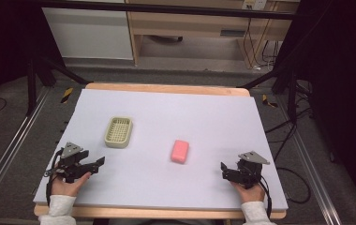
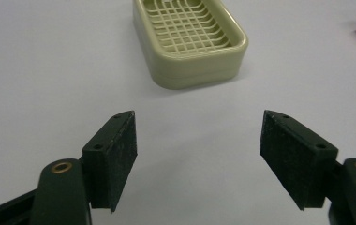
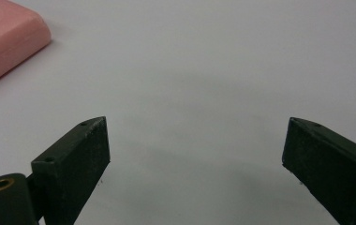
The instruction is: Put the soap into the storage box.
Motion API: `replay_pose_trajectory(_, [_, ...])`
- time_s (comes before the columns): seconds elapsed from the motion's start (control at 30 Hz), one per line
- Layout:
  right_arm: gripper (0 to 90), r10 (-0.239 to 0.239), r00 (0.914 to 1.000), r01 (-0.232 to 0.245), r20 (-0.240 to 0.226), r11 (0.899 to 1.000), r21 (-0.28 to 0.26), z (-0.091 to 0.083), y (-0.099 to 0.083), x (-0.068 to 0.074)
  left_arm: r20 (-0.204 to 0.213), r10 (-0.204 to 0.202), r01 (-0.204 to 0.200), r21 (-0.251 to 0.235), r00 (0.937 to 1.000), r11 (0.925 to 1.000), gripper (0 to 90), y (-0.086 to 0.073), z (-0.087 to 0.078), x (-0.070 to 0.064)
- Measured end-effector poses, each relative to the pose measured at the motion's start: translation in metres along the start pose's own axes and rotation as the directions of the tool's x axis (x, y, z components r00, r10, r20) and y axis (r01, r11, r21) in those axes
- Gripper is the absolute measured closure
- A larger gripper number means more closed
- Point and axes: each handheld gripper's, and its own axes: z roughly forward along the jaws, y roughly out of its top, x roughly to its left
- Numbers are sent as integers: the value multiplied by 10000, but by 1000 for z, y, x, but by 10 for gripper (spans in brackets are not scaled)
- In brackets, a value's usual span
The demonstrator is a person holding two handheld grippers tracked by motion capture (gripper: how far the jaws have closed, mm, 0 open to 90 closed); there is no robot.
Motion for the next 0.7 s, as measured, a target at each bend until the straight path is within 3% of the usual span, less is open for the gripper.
replay_pose_trajectory(0.7, [133,-19,10000,19,29,9998,186,0,0,2,247,429,-427,-103,9988,9990,264,16,2,-24])
